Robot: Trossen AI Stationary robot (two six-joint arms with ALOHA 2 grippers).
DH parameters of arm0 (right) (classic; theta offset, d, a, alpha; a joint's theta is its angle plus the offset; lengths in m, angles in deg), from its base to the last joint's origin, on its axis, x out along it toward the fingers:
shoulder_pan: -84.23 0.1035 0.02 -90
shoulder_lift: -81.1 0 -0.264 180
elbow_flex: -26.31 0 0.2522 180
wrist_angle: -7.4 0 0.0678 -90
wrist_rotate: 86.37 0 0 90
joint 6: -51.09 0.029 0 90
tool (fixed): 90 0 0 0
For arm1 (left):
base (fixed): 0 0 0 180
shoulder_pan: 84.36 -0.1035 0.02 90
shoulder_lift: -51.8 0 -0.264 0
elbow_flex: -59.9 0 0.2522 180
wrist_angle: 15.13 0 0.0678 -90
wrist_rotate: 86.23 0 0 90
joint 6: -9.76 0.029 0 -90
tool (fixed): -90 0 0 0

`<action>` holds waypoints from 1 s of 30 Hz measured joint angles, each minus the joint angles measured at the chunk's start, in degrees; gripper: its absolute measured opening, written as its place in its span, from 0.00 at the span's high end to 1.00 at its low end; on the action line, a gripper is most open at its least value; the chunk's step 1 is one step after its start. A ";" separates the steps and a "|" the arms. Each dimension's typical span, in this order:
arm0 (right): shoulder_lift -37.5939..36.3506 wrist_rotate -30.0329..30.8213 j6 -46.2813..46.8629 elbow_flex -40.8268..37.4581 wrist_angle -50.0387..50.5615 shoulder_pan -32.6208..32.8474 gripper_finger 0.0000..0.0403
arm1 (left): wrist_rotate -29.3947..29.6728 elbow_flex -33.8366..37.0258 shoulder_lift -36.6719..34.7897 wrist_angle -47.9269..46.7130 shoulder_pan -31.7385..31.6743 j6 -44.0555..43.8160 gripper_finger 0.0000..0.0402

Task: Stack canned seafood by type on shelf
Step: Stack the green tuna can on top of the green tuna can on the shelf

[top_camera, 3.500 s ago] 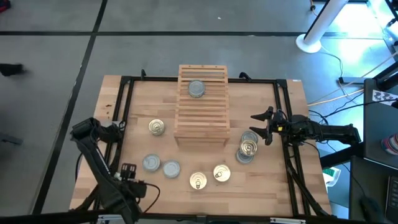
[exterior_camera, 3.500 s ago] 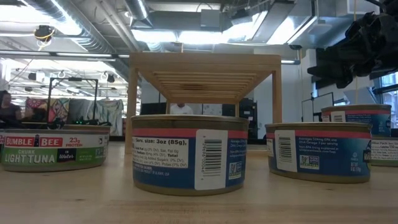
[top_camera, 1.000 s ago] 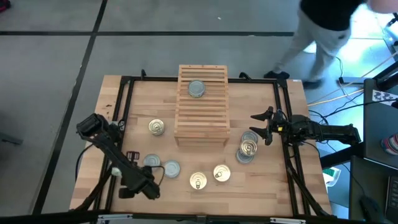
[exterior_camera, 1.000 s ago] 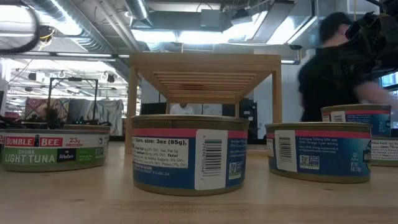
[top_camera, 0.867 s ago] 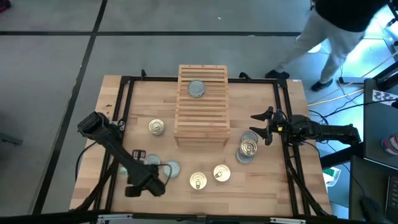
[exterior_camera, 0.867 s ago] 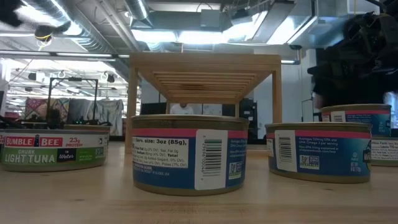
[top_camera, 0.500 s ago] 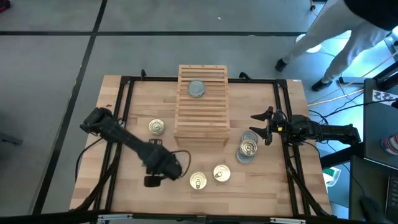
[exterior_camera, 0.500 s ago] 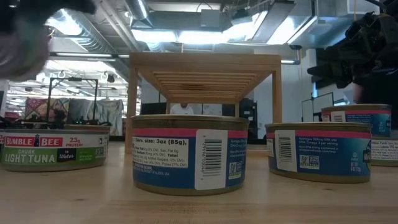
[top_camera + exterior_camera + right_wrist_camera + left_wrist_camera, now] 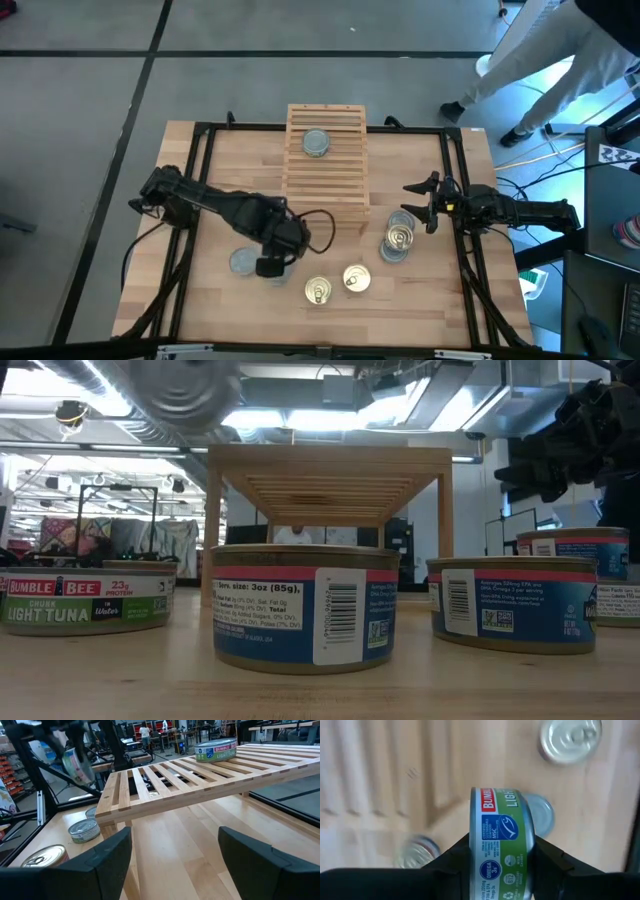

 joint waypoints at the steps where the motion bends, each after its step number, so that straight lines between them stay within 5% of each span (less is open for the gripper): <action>1: 0.00 0.00 0.00 0.00 0.27 0.02 0.27 | 1.34 -0.60 0.00 0.21 -0.43 1.62 0.67; 16: 0.00 -0.07 0.02 0.07 2.05 0.00 0.27 | 40.49 -1.84 -0.02 11.50 -9.80 33.51 0.66; 30: 0.00 -0.04 0.02 0.07 2.19 0.01 0.27 | 42.92 2.52 0.46 21.24 -23.53 43.47 0.66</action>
